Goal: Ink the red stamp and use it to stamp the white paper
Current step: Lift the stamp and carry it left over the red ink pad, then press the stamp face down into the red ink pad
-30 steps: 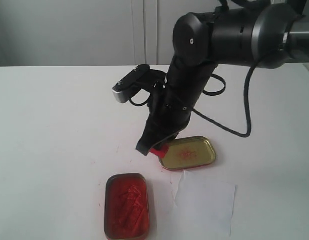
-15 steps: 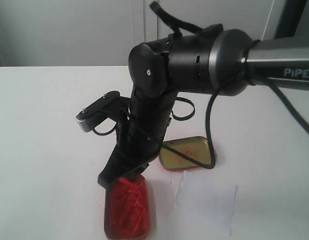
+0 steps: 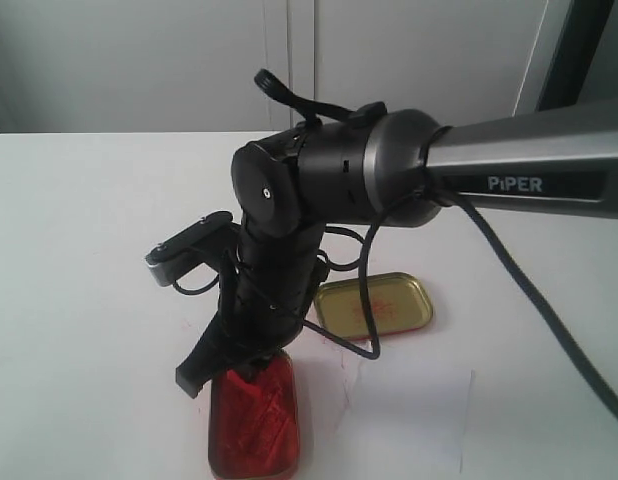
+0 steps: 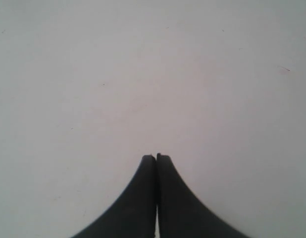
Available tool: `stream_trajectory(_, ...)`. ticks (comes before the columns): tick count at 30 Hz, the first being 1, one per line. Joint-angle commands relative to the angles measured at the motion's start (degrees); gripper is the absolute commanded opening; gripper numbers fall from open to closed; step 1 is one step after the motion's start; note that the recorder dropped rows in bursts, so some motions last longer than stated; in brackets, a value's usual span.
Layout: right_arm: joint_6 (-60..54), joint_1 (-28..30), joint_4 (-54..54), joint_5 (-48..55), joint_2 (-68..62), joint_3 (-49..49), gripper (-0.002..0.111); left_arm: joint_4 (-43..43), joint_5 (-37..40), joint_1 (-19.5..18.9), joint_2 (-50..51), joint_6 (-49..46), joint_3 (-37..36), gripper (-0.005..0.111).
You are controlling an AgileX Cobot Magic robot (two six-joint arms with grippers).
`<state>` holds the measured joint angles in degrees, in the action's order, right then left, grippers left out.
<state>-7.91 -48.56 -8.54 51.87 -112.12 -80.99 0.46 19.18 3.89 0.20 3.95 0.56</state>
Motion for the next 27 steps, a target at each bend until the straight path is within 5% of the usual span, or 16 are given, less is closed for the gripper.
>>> stream_trajectory(1,0.6,0.0,0.8,-1.0,-0.7,-0.3,0.000,0.0,0.9,0.0,-0.2,0.1,-0.6,0.000)
stream_trajectory(27,6.5,0.0,5.0,-4.2,-3.0,-0.3,0.000,0.0,0.9,0.0,-0.2,0.1,-0.6,0.000)
